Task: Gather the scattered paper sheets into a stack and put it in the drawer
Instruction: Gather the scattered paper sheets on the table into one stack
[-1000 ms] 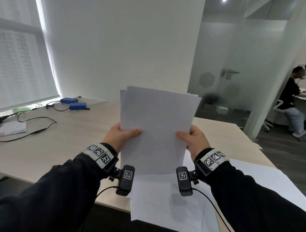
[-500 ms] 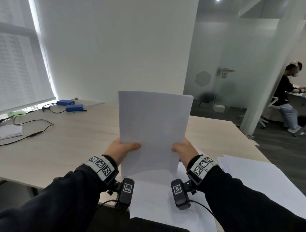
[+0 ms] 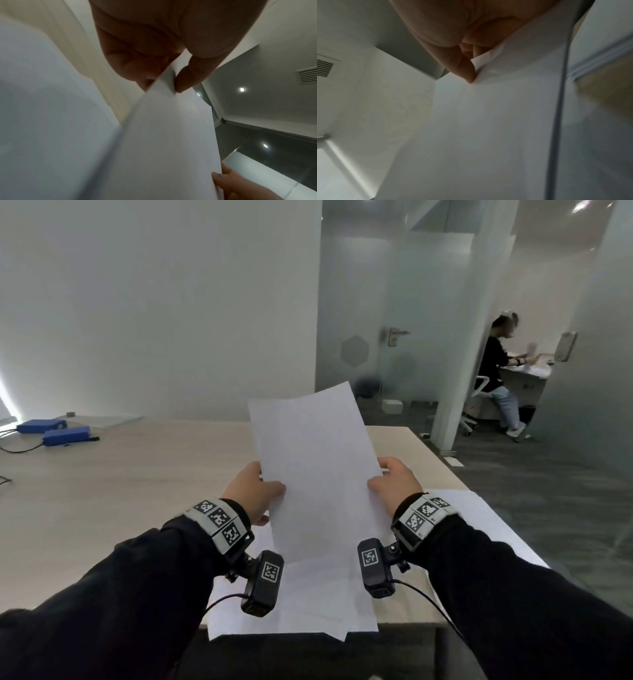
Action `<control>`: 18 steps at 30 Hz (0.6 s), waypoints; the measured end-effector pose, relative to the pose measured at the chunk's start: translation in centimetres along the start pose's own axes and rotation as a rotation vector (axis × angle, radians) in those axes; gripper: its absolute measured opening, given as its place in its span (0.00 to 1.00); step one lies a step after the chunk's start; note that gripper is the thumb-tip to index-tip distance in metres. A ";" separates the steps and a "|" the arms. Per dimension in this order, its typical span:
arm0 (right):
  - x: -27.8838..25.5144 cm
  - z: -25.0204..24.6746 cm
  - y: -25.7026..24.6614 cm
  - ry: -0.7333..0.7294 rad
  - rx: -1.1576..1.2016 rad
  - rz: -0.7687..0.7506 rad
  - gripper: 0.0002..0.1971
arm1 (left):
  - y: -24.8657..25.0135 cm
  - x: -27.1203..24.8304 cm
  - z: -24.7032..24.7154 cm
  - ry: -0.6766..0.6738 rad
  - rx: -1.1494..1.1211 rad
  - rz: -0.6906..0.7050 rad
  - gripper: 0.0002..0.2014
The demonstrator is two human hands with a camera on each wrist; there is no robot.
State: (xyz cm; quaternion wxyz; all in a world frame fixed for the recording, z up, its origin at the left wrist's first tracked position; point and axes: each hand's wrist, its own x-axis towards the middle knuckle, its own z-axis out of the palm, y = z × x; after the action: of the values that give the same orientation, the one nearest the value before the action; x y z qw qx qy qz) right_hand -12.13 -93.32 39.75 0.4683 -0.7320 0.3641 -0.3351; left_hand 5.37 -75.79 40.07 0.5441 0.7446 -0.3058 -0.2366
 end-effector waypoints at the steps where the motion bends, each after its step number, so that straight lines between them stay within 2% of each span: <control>1: -0.2 -1.9 0.8 0.032 -0.053 0.020 0.18 | 0.2 0.0 1.7 -0.026 0.003 -0.015 0.16; 5: -1.5 -9.5 3.7 0.103 -0.318 0.107 0.22 | 1.2 -0.7 9.2 -0.210 -0.051 -0.072 0.18; 10: -4.0 -16.9 6.8 0.198 -0.392 0.230 0.24 | 1.7 -2.2 17.2 -0.396 -0.122 -0.107 0.17; 13: -4.8 -19.9 8.5 0.241 -0.425 0.261 0.24 | 1.8 -2.6 20.3 -0.437 -0.158 -0.145 0.22; 16: -5.1 -21.5 9.6 0.254 -0.430 0.280 0.24 | 1.7 -2.6 22.1 -0.436 -0.178 -0.182 0.34; 18: -5.1 -22.0 10.2 0.251 -0.430 0.291 0.24 | 1.5 -2.5 22.6 -0.426 -0.186 -0.199 0.36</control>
State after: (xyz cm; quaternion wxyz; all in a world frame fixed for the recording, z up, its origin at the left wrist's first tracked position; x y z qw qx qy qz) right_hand -35.23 -101.72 36.90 0.2966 -0.7075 0.5830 -0.2674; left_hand -12.17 -89.34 34.91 0.5076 0.6512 -0.3156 -0.4677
